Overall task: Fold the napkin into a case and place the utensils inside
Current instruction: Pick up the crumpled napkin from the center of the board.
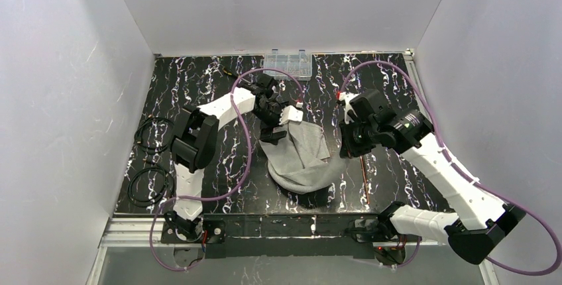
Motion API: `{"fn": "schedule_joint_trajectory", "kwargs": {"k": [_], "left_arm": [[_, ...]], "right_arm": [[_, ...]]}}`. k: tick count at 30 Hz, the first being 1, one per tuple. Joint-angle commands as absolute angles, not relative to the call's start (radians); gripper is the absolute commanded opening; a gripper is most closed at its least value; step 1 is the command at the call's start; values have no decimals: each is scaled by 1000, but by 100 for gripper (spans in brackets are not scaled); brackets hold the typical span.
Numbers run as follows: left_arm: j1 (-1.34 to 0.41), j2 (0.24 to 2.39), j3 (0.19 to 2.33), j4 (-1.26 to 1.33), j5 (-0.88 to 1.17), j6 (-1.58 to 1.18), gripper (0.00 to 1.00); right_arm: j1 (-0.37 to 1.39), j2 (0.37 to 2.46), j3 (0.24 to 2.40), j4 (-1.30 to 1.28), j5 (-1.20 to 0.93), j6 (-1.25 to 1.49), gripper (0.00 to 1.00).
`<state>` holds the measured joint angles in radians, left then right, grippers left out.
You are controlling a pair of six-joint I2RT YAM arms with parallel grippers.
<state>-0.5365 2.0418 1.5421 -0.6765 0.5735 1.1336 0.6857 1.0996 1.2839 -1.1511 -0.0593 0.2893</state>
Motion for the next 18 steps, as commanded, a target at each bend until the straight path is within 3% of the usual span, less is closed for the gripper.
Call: {"fn": "schedule_joint_trajectory", "kwargs": {"k": [1, 13, 18], "left_arm": [[-538, 2008, 1552, -769, 569, 1194, 83], [-505, 1809, 1260, -767, 588, 1530, 87], [-529, 1760, 1095, -449, 539, 1513, 81]], "right_arm": [[666, 1111, 1361, -1138, 95, 299, 1], [616, 1118, 1334, -1069, 115, 294, 1], [606, 1112, 1347, -1058, 89, 292, 1]]}}
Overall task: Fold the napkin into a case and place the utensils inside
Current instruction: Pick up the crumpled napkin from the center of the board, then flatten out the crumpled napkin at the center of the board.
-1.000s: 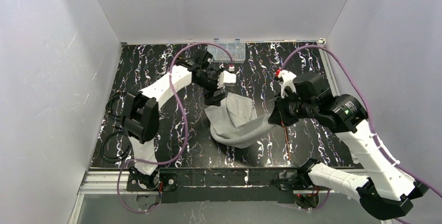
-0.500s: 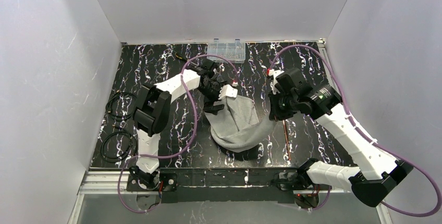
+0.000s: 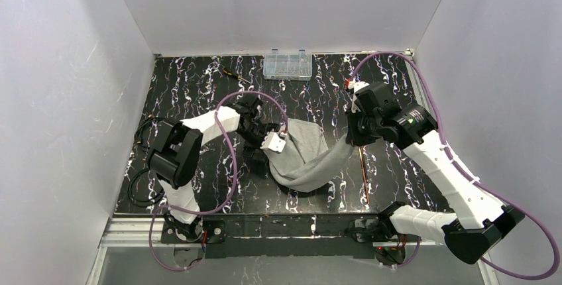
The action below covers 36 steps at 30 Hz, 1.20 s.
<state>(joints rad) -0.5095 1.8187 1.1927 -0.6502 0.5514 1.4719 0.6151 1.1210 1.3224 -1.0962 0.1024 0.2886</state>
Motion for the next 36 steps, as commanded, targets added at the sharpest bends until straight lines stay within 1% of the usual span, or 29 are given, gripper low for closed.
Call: {"fn": "schedule_joint_trajectory", "kwargs": {"k": [1, 4, 5, 6, 7, 8, 12, 13, 17, 19, 22, 25, 29, 31, 36], "left_arm": [[-534, 1759, 1078, -411, 532, 1509, 80], [-544, 1776, 1051, -331, 492, 1495, 74], [-545, 1786, 1054, -330, 482, 1499, 71], [-545, 1798, 1058, -330, 471, 1502, 66], [-547, 1811, 1062, -330, 456, 1505, 58], [-548, 1824, 1069, -336, 441, 1507, 48], [-552, 1854, 1104, -395, 393, 1493, 3], [-553, 1853, 1118, -414, 386, 1469, 0], [-528, 1791, 1214, -509, 389, 1344, 0], [-502, 1746, 1310, -602, 404, 1258, 0], [-449, 1682, 1524, -724, 418, 1106, 0], [-367, 1666, 1766, -839, 391, 1005, 0], [-252, 1702, 2055, -975, 357, 971, 0], [-206, 1699, 2114, -1001, 335, 973, 0], [-152, 1644, 2119, -990, 305, 957, 0]], "right_arm": [[604, 1113, 1349, -1053, 84, 293, 1], [600, 1118, 1359, -1047, 75, 294, 1], [600, 1118, 1362, -1043, 72, 294, 1], [598, 1118, 1368, -1043, 73, 295, 1], [598, 1118, 1375, -1041, 75, 292, 1], [596, 1117, 1383, -1040, 77, 290, 1], [591, 1109, 1420, -1005, 96, 290, 1], [590, 1104, 1427, -986, 98, 290, 1], [588, 1089, 1441, -897, 121, 262, 1], [589, 1056, 1421, -813, 140, 230, 1], [588, 1023, 1393, -666, 172, 169, 1], [588, 1011, 1389, -565, 230, 112, 1], [587, 993, 1391, -504, 292, 76, 1], [588, 975, 1381, -494, 337, 74, 1], [589, 953, 1365, -481, 417, 67, 1]]}}
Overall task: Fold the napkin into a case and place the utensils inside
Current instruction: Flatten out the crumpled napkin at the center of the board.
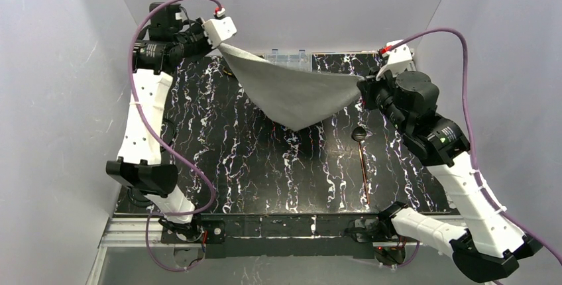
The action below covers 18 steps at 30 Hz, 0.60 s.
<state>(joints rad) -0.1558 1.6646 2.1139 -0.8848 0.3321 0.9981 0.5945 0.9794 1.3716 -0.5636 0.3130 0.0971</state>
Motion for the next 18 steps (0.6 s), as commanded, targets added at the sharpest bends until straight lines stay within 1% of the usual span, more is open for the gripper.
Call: {"fn": "schedule_joint_trajectory", "kwargs": {"k": [1, 5, 10, 12, 16, 18], "left_arm": [[-153, 1634, 2118, -991, 303, 952, 0], [-152, 1629, 2137, -961, 267, 901, 0], [-152, 1740, 2258, -911, 195, 816, 0], [-152, 1811, 2334, -898, 170, 801, 0], [-152, 1957, 2519, -857, 111, 795, 0], [-152, 1989, 2543, -772, 76, 799, 0]], "right_arm": [[589, 953, 1372, -478, 434, 66, 1], [588, 978, 1386, -419, 498, 48, 1], [577, 1172, 1454, -330, 539, -12, 1], [551, 1265, 1503, -271, 523, -38, 1], [451, 1424, 1647, -183, 411, -8, 1], [415, 1492, 1732, -154, 391, -7, 1]]}}
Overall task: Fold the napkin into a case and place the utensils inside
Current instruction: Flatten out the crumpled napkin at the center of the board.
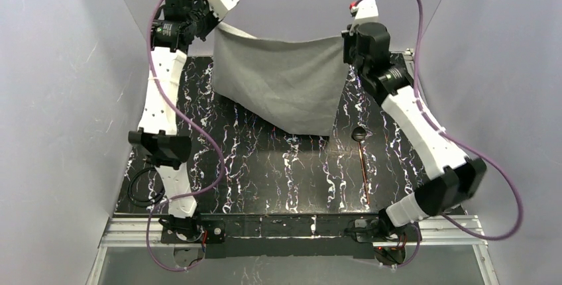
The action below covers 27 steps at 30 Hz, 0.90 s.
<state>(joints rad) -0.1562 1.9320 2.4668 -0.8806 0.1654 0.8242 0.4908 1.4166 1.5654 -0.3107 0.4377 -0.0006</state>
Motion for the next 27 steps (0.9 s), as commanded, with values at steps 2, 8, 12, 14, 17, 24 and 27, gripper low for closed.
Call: {"fn": "schedule_joint_trajectory", "kwargs": {"k": [2, 8, 12, 14, 17, 24, 27], "left_arm": [[-152, 1983, 2507, -645, 41, 811, 0], [-152, 1938, 2496, -350, -24, 890, 0], [-152, 1813, 2414, -338, 62, 929, 0], [-153, 1704, 2276, -350, 125, 937, 0], [-163, 1518, 2033, -446, 246, 981, 0], [-178, 1136, 1362, -795, 422, 1138, 0], [-179, 1064, 1136, -879, 440, 1122, 0]], "right_arm": [[393, 1540, 1805, -114, 363, -9, 1], [361, 1586, 2022, -126, 286, -32, 1], [360, 1504, 1974, -162, 232, -31, 1], [361, 1424, 1885, -163, 198, -16, 1], [361, 1331, 1742, -213, 150, 5, 1], [362, 1171, 1400, -443, -91, 76, 1], [363, 1130, 1237, -526, -209, 105, 1]]}}
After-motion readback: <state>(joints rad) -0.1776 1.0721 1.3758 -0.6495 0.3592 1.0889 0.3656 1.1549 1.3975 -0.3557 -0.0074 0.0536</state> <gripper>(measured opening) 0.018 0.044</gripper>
